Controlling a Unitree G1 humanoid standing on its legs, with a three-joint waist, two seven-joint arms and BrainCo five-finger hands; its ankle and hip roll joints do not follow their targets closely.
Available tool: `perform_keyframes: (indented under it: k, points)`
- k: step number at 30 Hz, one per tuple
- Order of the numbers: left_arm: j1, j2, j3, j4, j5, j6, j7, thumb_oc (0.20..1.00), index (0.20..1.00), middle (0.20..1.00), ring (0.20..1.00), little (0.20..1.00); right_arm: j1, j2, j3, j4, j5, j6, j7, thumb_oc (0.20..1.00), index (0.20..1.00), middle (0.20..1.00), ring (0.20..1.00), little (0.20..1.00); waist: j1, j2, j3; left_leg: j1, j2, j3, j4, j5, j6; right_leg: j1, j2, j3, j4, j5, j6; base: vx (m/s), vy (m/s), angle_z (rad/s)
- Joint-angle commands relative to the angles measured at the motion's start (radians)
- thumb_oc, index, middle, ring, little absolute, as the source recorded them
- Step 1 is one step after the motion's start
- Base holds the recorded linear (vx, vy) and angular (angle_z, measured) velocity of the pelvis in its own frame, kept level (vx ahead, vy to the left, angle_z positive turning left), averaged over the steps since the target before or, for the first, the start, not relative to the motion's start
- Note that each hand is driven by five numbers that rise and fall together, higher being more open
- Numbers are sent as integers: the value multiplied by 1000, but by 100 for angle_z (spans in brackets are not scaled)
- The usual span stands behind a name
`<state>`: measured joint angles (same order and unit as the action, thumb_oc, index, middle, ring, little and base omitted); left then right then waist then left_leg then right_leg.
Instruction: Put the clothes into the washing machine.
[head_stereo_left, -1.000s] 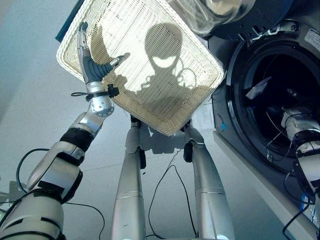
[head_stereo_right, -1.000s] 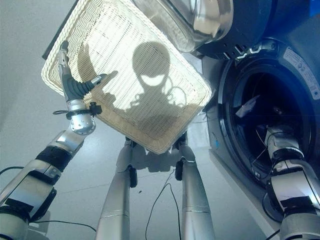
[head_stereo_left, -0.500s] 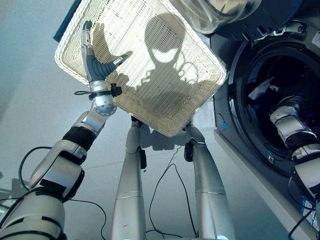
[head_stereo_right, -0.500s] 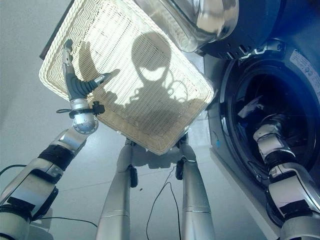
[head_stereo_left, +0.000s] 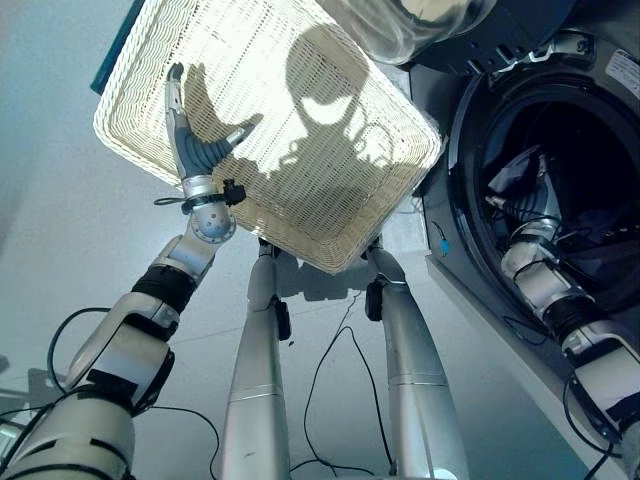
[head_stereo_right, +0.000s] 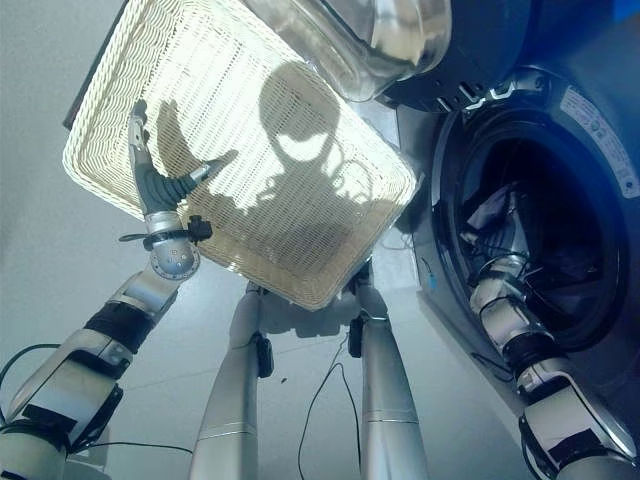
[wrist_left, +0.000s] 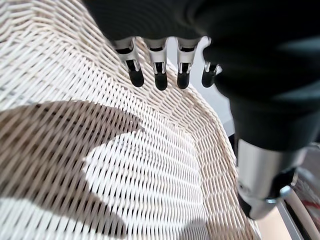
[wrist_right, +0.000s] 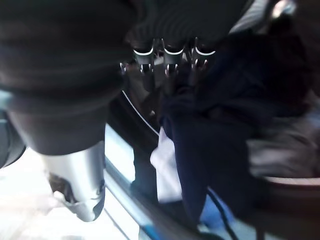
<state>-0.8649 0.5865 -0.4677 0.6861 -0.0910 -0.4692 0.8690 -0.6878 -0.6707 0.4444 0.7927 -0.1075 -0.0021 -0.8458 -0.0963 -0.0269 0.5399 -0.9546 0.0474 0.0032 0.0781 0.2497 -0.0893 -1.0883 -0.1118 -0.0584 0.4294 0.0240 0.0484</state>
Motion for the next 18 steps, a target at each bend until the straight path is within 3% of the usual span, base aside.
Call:
perform_keyframes:
  k: [1, 7, 10, 11, 13, 18]
  points:
    - [19, -38, 62, -27, 54, -33, -9, 1000, 1000, 1000, 1000, 1000, 76, -31, 4, -38, -29, -32, -29, 1000, 1000, 1000, 1000, 1000, -3, 10, -20, 29, -34, 59, 160, -162, -6, 113, 24, -16, -229, 176, 112, 0, 0, 0]
    - [166, -57, 84, -1, 11, -28, -119, 1000, 1000, 1000, 1000, 1000, 211, 36, -3, -61, -82, -52, 1, 1000, 1000, 1000, 1000, 1000, 6, 9, -20, 174, -41, 63, 145, -187, 3, 251, 10, -16, -246, 162, 111, -14, 44, -4]
    - [260, -83, 113, 20, -86, -45, -229, 1000, 1000, 1000, 1000, 1000, 265, 55, -4, -55, -108, -69, 42, 1000, 1000, 1000, 1000, 1000, 20, 9, -20, 269, -41, 60, 122, -194, 7, 339, 3, -21, -257, 148, 113, -5, 22, 1]
    - [319, -112, 138, 37, -207, -47, -335, 1000, 1000, 1000, 1000, 1000, 298, 71, -7, -36, -115, -86, 66, 1000, 1000, 1000, 1000, 1000, 31, 11, -20, 335, -40, 58, 103, -196, 10, 401, -1, -22, -264, 137, 113, 2, 24, -5]
    - [388, -141, 162, 61, -286, -43, -432, 1000, 1000, 1000, 1000, 1000, 340, 89, -14, -8, -118, -112, 88, 1000, 1000, 1000, 1000, 1000, 44, 15, -20, 405, -39, 53, 85, -200, 12, 470, -5, -26, -268, 122, 115, 22, 9, -5]
    - [556, -166, 194, 150, -265, -13, -579, 1000, 1000, 1000, 1000, 1000, 447, 139, -53, 56, -114, -172, 192, 1000, 1000, 1000, 1000, 1000, 75, 24, -20, 634, -30, 40, 7, -197, 5, 704, -16, -43, -305, 90, 119, 41, -7, 9]
